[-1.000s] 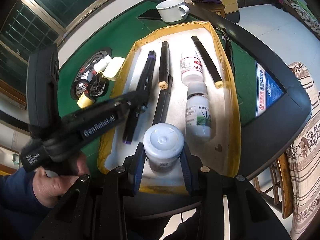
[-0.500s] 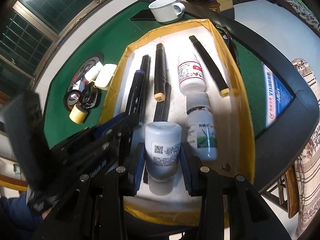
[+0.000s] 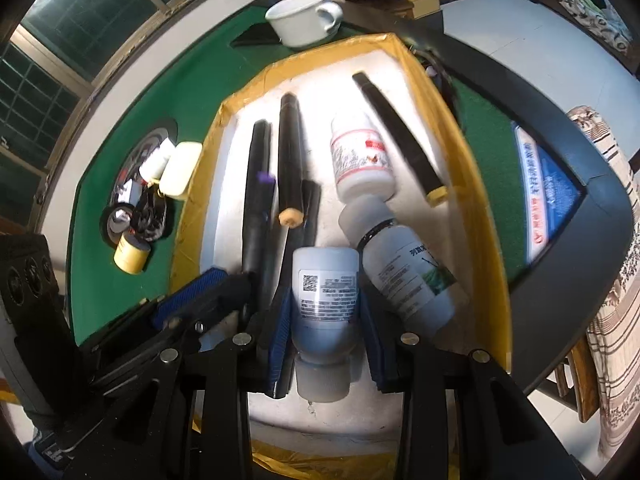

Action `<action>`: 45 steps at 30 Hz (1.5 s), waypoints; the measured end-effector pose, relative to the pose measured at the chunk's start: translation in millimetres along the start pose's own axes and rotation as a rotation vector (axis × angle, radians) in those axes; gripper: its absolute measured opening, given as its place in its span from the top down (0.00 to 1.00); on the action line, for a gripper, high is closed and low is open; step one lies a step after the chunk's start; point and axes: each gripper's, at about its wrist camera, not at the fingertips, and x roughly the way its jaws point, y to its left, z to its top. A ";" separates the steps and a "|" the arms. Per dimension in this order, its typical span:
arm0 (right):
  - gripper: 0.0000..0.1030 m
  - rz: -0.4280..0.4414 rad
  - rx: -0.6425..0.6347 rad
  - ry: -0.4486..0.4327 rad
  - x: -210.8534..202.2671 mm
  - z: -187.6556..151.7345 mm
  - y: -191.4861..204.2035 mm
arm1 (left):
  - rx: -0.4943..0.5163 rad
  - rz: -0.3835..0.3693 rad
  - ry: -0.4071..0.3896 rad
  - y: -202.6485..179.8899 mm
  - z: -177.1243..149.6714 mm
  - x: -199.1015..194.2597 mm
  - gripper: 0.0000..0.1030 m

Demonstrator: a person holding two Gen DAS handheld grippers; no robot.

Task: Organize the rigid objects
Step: 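Carry marker and bottle into the tray and open both grippers, then lift both open grippers out of the tray and move toward the table items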

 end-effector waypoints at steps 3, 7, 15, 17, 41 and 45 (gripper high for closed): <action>0.70 0.010 0.022 -0.046 -13.7 2.0 -3.9 | 0.010 -0.010 -0.013 -3.3 -2.3 -9.7 0.50; 0.70 0.053 0.083 -0.109 -29.1 0.2 -13.1 | 0.017 -0.018 -0.027 -2.6 -4.4 -23.4 0.50; 0.70 0.104 0.041 -0.115 -32.3 -3.0 14.8 | -0.028 0.024 -0.108 19.6 -14.6 -60.5 0.50; 0.70 0.123 0.002 -0.104 -28.0 -3.5 31.5 | -0.066 0.046 -0.123 31.8 -18.6 -69.6 0.50; 0.70 0.181 -0.242 0.003 -2.8 -25.5 115.9 | -0.090 0.358 -0.157 141.8 35.2 -90.7 0.50; 0.69 0.167 -0.231 -0.001 -7.2 -27.7 103.9 | -0.041 0.398 -0.126 142.4 51.8 -67.1 0.50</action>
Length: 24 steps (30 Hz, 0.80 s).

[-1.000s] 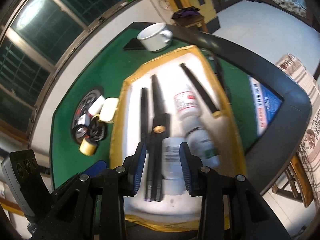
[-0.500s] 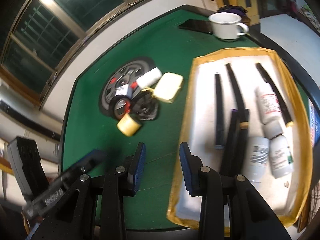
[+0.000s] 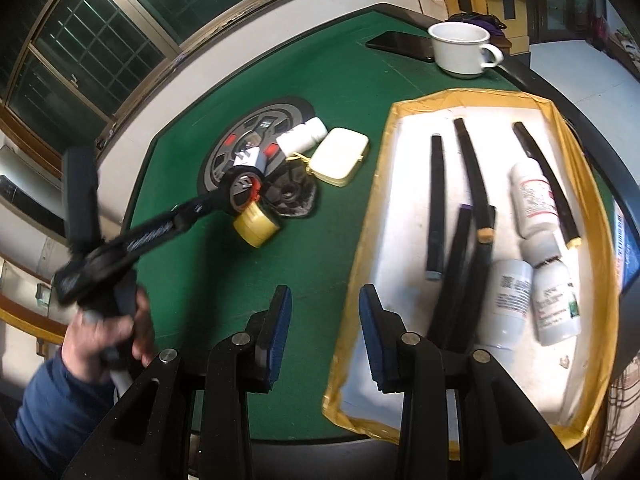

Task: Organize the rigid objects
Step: 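Lift both open grippers out of the tray and move toward the table items, then grasp the yellow tape roll with the right gripper while the left grasps the black tape roll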

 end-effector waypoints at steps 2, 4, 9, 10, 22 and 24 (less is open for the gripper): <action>0.70 -0.001 0.004 -0.004 -2.3 -1.4 -4.1 | 0.011 0.011 0.012 -1.2 2.4 10.3 0.62; 0.70 0.003 0.001 -0.007 -3.8 -2.3 -4.8 | -0.002 0.020 0.009 4.1 -0.7 11.8 0.86; 0.70 0.042 -0.042 -0.009 -0.8 2.2 8.9 | -0.035 0.004 -0.007 16.2 -17.3 -7.1 0.88; 0.70 0.057 -0.063 -0.002 2.5 5.3 15.4 | -0.043 0.003 -0.010 19.5 -23.4 -14.1 0.88; 0.56 0.013 -0.445 0.057 64.3 44.6 97.4 | -0.104 -0.001 -0.021 43.9 -78.2 -50.7 0.88; 0.56 -0.022 -0.505 0.063 77.0 48.7 106.0 | -0.107 0.003 -0.025 43.3 -79.2 -51.2 0.88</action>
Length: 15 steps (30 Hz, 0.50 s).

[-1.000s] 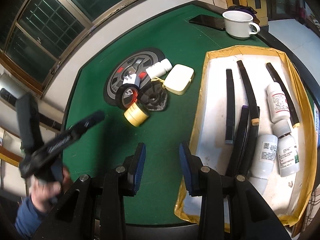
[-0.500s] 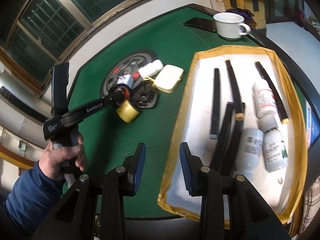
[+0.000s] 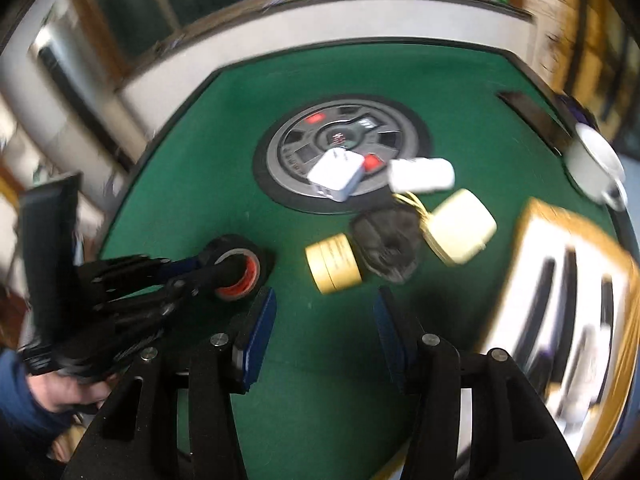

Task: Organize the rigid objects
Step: 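Grasp the yellow tape roll with the right gripper while the left grasps the black tape roll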

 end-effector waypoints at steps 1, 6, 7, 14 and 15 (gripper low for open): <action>0.56 -0.007 -0.020 0.009 6.4 3.5 1.7 | -0.001 0.002 -0.002 -0.2 -0.7 0.0 0.88; 0.56 -0.017 -0.064 0.071 34.0 11.2 1.4 | -0.009 0.006 -0.009 -1.7 -3.6 -0.9 0.88; 0.57 0.001 -0.066 0.081 39.2 11.0 0.4 | -0.009 0.007 -0.008 -2.2 -3.4 -0.7 0.88; 0.71 0.004 -0.054 0.095 54.2 6.7 -1.6 | -0.009 0.012 0.009 -2.6 -4.9 5.0 0.88; 0.71 0.009 -0.042 0.098 54.4 6.3 -1.8 | -0.007 0.011 0.006 -3.2 -6.0 4.8 0.88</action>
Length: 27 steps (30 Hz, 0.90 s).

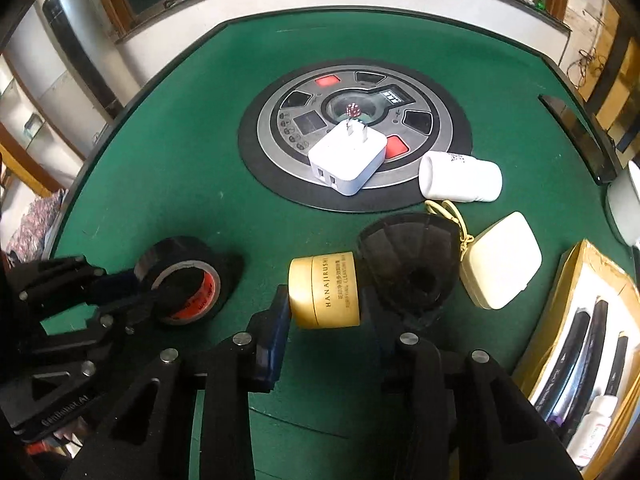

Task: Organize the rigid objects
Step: 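Grasp the yellow tape roll with the right gripper while the left grasps the black tape roll, then carry both tape rolls into the tray and open both grippers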

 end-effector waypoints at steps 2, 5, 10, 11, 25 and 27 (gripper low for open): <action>0.72 0.021 0.034 -0.006 -3.7 -3.8 -1.3 | 0.004 -0.006 -0.008 -1.2 -1.2 -2.9 0.88; 0.72 0.065 0.081 -0.017 -14.9 -14.5 -2.5 | -0.002 -0.025 -0.022 -2.8 -0.8 -10.2 0.88; 0.72 0.121 0.146 -0.044 -36.9 -36.7 -1.5 | 0.015 -0.044 -0.020 -10.5 -0.9 -14.8 0.88; 0.72 0.126 0.151 -0.047 -38.2 -39.0 -1.2 | 0.020 -0.039 -0.013 -12.2 -1.2 -13.3 0.88; 0.71 0.129 0.235 -0.091 -70.8 -67.6 -8.6 | 0.015 -0.052 0.043 -17.4 -4.7 -9.2 0.88; 0.71 0.133 0.246 -0.104 -76.2 -70.4 -10.7 | 0.023 -0.074 0.022 -22.2 0.8 -16.1 0.88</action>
